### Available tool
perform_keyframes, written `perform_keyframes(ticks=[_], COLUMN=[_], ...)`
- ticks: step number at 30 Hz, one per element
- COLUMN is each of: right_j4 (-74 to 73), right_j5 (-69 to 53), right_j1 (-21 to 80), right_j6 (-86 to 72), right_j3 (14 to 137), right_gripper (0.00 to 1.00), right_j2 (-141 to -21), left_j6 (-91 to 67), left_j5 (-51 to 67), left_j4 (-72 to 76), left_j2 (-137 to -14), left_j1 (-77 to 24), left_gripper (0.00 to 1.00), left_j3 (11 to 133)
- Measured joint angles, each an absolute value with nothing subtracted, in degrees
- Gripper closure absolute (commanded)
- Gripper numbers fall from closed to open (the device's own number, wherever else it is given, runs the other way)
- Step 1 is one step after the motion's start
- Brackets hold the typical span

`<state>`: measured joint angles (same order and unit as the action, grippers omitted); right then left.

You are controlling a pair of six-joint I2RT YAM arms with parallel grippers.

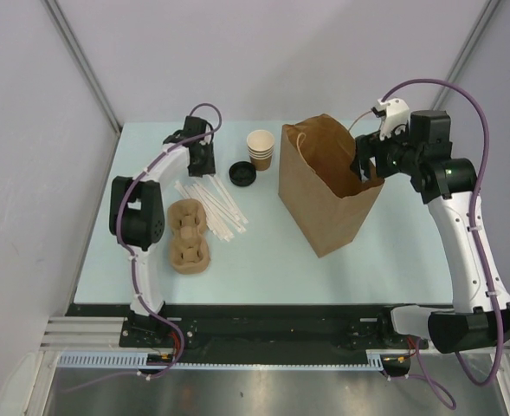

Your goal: Pack the takeout coffee

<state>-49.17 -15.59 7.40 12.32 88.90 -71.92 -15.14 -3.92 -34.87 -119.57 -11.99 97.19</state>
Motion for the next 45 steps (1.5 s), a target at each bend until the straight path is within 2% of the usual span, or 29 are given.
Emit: perform_keyframes(ticks=[17,21,25,29,36,42,45], right_j4=[-49.4,-49.4,-49.4,-49.4,-49.5,-49.2,-49.1], right_j5=[-11.2,-10.9,-10.9,-11.0,-11.4,-12.6,-13.2], right_j1=[7.4,7.3,7.0,6.6,6.3,6.3,6.3], right_j6=[12.3,12.3,12.5,12.5,12.5,12.0,11.8], right_j3=[95.5,95.6,95.6,95.7,98.2,99.9,100.1], right_gripper=[0.11,0.11,0.11,0.11,0.10,0.06,0.01], right_j2=[-72.4,-73.3,-74.3,-74.9,-75.4,-75.4,-75.4], left_j6=[-15.6,-15.6,-15.6,-15.7,-16.7,-17.4,-18.4], left_j5=[-3.0,-3.0,-3.4,-3.4,-3.2,-1.3,1.1], left_j4=[-34.5,-35.2,-35.8,-36.3,-36.8,-38.2,-37.9], left_j2=[-128.7,-130.5,-130.8,-130.8,-130.4,-127.6,-123.9], left_j1=[-12.0,-12.0,-12.0,-12.0,-11.5,-9.6,-8.7], left_gripper=[0.58,0.67,0.69,0.76,0.98,1.00,1.00], left_j3=[103.8,104.7,105.2,105.2,104.9,104.7,104.6])
